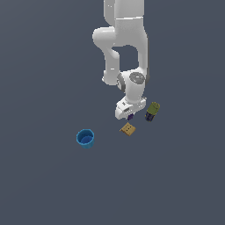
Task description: Pick up a designated object from a clutter of objects.
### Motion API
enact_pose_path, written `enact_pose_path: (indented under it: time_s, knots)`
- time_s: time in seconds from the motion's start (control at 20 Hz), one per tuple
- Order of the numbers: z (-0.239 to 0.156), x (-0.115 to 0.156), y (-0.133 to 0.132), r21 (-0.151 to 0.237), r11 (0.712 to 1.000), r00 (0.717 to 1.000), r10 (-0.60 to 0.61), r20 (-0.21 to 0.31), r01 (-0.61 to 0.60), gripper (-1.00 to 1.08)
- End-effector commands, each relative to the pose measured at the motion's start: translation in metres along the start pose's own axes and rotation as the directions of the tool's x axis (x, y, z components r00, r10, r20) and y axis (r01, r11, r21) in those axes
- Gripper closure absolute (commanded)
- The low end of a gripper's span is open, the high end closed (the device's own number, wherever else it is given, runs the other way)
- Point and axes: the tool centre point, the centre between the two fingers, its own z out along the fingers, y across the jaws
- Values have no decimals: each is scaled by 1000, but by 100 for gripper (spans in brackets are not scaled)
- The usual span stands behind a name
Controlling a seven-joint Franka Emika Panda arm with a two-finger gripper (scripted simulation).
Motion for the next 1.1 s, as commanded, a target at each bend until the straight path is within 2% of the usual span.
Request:
enact_pose_path:
  time_s: [0.0, 0.6, 1.05]
  knots:
    - [0, 0, 0, 0, 1000, 1000, 0, 0, 0, 108]
    - [-3, 1, 0, 0, 1000, 1000, 0, 0, 0, 108]
    - [-35, 14, -4, 0, 1000, 1000, 0, 0, 0, 108]
